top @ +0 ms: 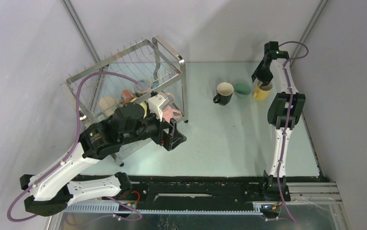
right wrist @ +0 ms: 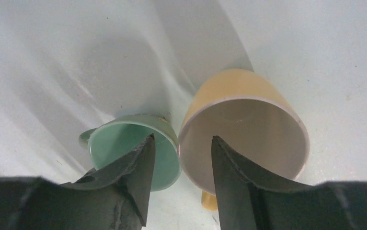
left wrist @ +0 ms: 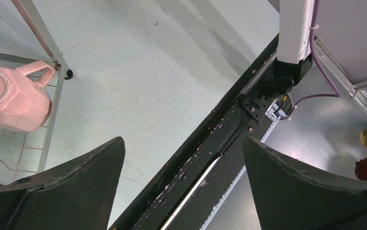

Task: Unload the cups from the dish rack
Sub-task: Place the cup at the center of the board.

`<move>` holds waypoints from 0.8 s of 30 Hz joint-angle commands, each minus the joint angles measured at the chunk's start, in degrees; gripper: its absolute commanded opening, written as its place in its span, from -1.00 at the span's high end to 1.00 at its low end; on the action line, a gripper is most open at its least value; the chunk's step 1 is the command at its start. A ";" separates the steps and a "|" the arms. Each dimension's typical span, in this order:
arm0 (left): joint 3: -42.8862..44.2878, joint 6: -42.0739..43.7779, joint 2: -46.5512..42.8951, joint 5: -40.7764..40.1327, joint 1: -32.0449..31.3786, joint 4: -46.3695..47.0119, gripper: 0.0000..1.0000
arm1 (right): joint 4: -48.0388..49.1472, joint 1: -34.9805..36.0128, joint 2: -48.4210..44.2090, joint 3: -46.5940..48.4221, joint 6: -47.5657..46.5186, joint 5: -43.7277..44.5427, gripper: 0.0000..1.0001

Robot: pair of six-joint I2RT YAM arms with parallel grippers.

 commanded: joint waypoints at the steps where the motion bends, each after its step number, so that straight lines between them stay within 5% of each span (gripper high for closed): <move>1: -0.84 1.04 -0.47 -0.28 -0.15 1.80 -1.00 | -1.78 0.64 -8.03 0.91 -0.77 2.33 -0.15; 10: -1.24 0.26 -1.11 -2.37 -0.15 2.80 -1.00 | -0.03 1.96 -22.46 -8.83 0.64 2.85 -0.79; 24: -11.41 -7.94 -2.93 -19.16 -0.40 12.63 -1.00 | 20.27 9.54 -59.98 -53.49 6.92 -5.90 -0.96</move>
